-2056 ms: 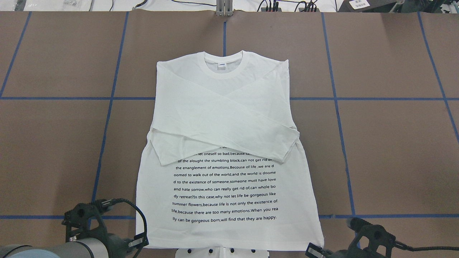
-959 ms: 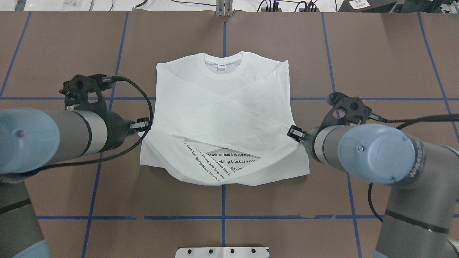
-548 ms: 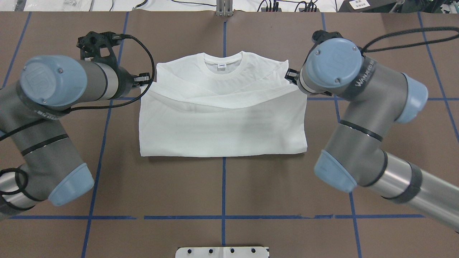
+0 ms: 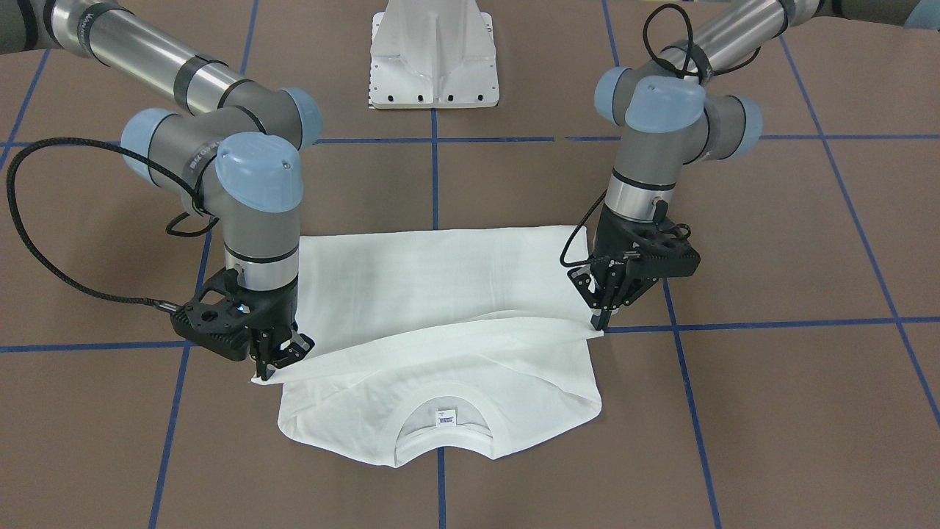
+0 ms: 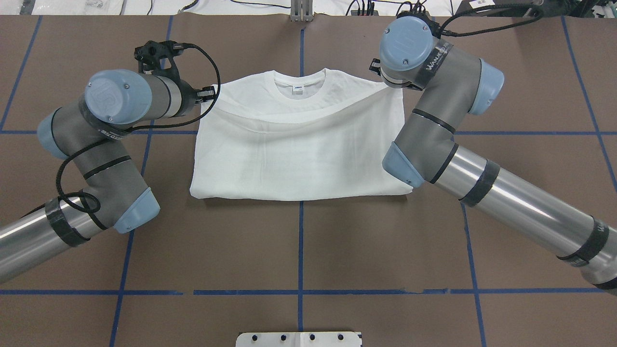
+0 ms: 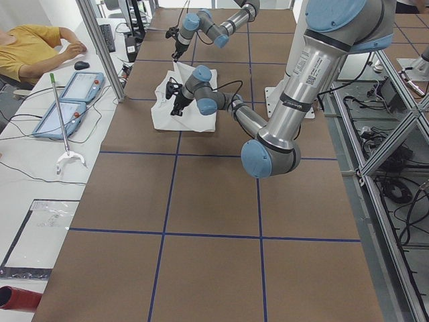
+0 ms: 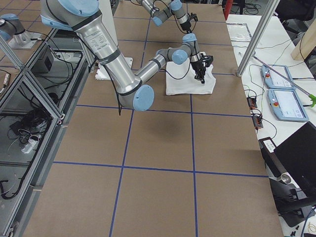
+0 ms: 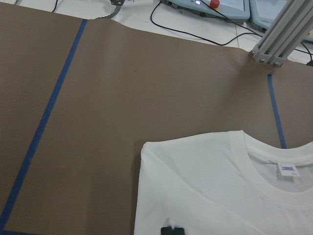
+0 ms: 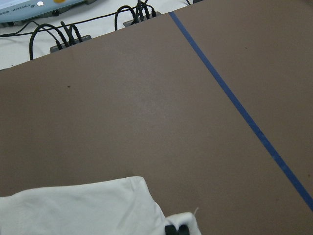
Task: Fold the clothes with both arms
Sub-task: 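Lay the hem near the collar and release with both grippers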
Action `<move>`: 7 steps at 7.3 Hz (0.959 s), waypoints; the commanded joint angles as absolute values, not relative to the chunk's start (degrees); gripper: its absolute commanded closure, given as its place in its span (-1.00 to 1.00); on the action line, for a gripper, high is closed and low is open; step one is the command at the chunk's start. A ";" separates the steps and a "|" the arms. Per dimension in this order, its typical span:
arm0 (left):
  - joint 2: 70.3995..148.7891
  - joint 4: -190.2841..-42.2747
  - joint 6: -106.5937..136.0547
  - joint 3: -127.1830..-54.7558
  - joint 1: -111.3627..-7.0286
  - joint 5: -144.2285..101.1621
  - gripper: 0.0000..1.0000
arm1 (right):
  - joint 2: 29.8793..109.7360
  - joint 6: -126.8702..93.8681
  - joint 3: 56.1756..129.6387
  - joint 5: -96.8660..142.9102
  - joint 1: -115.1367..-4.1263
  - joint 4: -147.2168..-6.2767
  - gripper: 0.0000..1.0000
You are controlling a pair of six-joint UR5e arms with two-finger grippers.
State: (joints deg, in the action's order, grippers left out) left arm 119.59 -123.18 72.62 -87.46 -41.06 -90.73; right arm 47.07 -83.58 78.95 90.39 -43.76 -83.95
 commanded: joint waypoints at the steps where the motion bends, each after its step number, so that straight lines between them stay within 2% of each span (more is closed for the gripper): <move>1: 121.54 -132.07 72.51 -78.00 -41.48 -90.44 1.00 | 42.91 -83.50 70.52 90.26 -44.03 -80.53 1.00; 4: 125.58 -135.42 72.42 -70.43 -41.84 -90.35 1.00 | 43.06 -83.32 66.71 89.74 -44.38 -78.57 1.00; 7: 125.60 -138.51 72.42 -69.34 -42.53 -90.44 1.00 | 43.50 -83.41 66.97 89.74 -44.56 -78.31 1.00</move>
